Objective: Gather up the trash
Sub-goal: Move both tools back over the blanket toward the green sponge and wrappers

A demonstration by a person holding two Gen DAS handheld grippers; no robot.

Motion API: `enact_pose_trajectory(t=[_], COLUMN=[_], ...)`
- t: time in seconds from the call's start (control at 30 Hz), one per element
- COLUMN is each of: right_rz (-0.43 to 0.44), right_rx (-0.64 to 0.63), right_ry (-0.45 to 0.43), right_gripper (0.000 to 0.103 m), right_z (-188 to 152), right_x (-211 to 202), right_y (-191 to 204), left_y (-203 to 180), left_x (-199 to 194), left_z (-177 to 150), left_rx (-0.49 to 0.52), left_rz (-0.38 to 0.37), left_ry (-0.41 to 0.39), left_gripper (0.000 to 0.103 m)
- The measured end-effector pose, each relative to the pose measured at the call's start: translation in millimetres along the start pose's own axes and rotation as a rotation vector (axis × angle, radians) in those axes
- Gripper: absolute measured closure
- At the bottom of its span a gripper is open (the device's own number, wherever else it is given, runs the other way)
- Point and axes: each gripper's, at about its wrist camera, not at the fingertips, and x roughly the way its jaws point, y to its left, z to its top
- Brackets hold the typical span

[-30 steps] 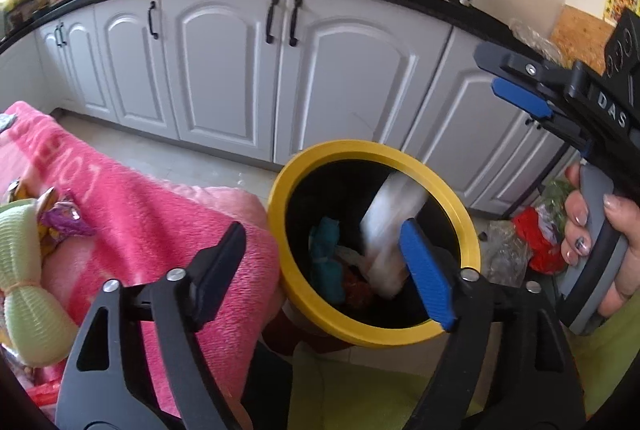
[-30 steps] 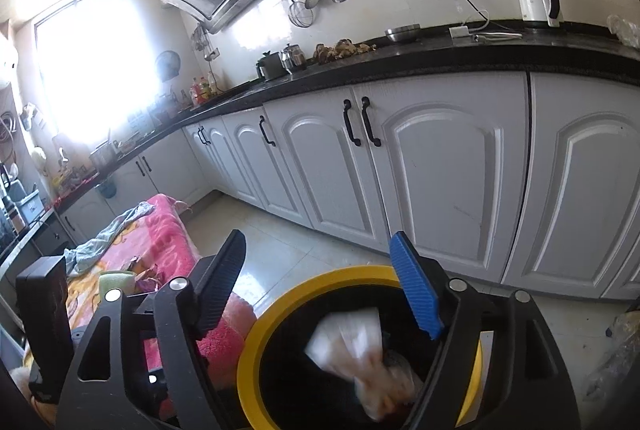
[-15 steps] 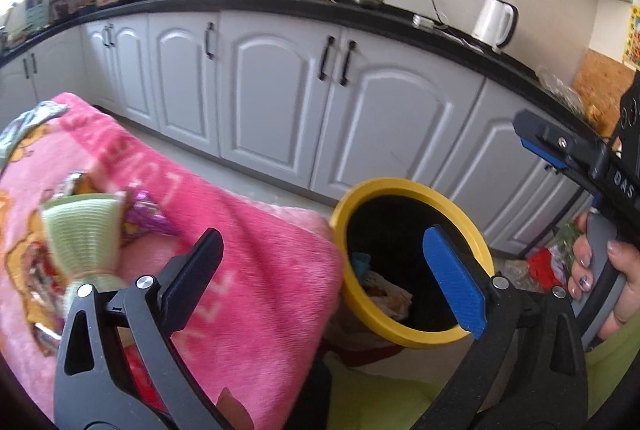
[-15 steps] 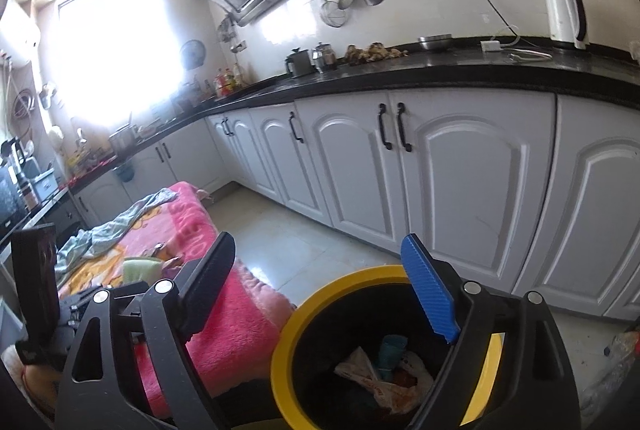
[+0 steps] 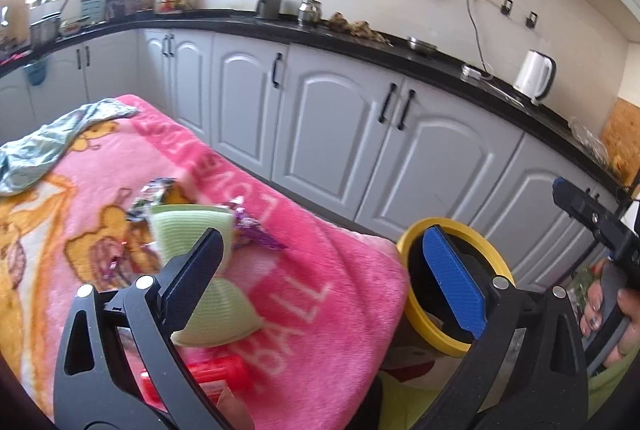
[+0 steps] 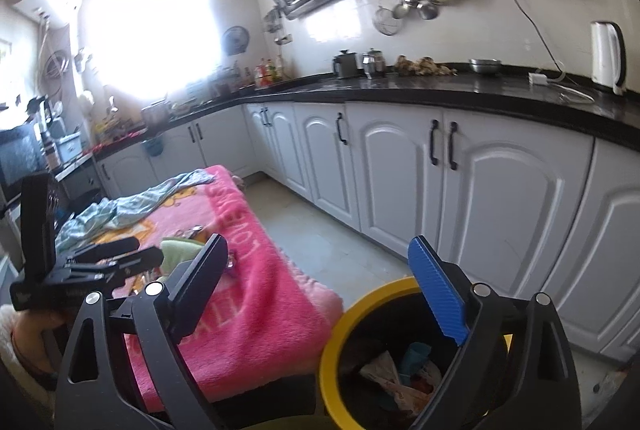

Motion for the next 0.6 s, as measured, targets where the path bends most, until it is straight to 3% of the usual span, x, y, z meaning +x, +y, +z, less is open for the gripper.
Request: enact_pose_trajectory(t=[0.6], right_rz=[0.131], right_rx=[-0.136], right_ry=[0.053], right_gripper=[0.009], right_z=[-6], right_x=[17], right_y=[86], left_y=[71], left_x=[-37], left_z=[-1], left_rx=[-0.121], left_rz=[0.103], left_ry=[-0.056], left_gripper=[0.011])
